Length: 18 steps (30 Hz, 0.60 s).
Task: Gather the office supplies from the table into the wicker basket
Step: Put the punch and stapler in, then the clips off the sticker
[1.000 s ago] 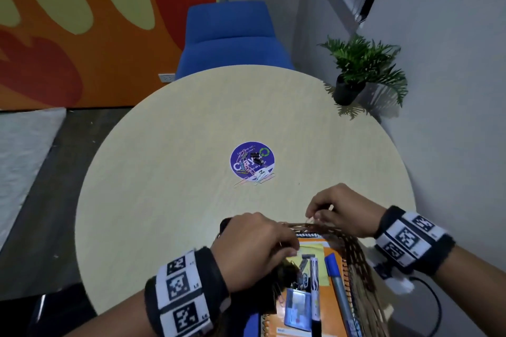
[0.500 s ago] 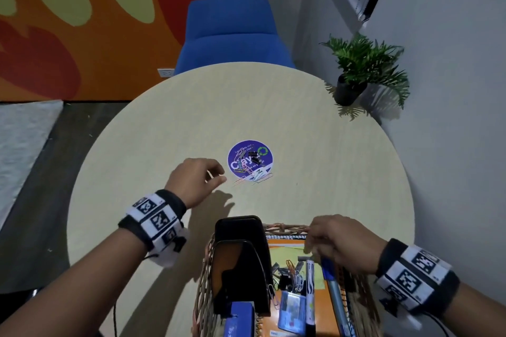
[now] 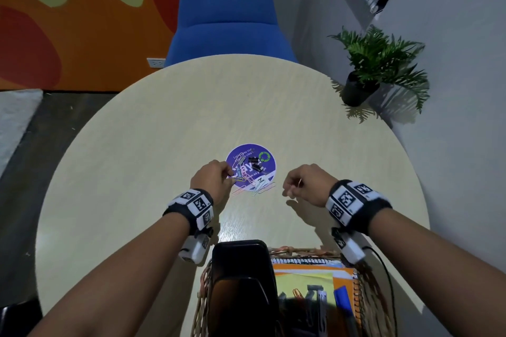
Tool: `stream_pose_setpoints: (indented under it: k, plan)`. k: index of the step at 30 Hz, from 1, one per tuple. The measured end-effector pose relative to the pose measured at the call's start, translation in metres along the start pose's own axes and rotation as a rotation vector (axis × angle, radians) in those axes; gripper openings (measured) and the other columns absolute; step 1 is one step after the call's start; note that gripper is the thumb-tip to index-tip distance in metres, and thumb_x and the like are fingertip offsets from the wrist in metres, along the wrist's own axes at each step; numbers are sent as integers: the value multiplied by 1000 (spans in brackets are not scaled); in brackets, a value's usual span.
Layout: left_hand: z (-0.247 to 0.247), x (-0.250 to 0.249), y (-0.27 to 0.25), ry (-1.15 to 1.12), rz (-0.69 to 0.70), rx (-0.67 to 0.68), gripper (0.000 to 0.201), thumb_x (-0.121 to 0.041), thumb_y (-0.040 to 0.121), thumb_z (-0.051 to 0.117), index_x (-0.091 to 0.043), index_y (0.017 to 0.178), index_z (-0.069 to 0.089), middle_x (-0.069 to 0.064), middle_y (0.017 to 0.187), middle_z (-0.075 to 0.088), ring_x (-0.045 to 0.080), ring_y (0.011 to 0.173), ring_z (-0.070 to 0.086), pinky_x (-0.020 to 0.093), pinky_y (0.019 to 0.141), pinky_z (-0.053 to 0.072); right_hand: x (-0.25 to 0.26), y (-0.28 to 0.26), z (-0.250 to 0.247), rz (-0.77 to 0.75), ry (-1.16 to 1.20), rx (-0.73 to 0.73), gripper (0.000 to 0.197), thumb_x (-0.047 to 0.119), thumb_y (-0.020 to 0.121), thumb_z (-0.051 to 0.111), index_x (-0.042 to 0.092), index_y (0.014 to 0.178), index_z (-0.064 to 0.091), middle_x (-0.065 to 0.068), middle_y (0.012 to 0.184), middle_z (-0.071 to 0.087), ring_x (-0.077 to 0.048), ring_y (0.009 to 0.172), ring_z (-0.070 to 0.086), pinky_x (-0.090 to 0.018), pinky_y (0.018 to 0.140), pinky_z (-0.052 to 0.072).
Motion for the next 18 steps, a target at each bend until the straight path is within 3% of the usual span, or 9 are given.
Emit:
stream_pose_setpoints:
  k: [5,8,11,14,18]
  plan:
    - [0,-3,5,-5,15,19,6,-29,83,64,-24,86,67,-9,88,58,14,83,52,25,73,39,3,25,5,66,21,-41,14,6,81,59,11,87,71,-8,93,74,-24,88,68,-36,87,54]
    - [-3,-7,9,38,18,92,5,-22,83,62,-22,82,67,-9,82,58,16,80,55,25,70,38,8,36,11,95,-3,-34,15,6,79,61,15,86,71,-5,89,70,-25,89,66,-36,87,54]
    - [-2,-7,9,123,35,152,14,-16,82,57,-25,71,60,-7,81,60,19,80,57,28,67,41,16,47,15,104,-46,-36,18,7,77,66,21,88,68,2,84,62,-23,85,64,-31,83,53]
    - [-2,-4,3,192,80,148,23,-13,82,51,-27,64,50,-3,84,55,23,83,59,30,65,44,21,54,18,84,-118,-5,21,9,76,69,18,94,66,2,88,62,-25,87,64,-32,79,51]
    - [-7,10,-9,163,54,47,14,-14,87,49,-21,79,57,-2,87,51,20,80,54,33,70,47,25,57,22,68,-192,3,17,13,77,70,15,92,63,-6,96,68,-28,88,65,-32,74,51]
Point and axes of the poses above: each hand's wrist, its own y-axis towards the middle knuckle, its own z-axis out of the palm, x = y × z, the point moved 1 cm from there along y, towards the middle knuckle
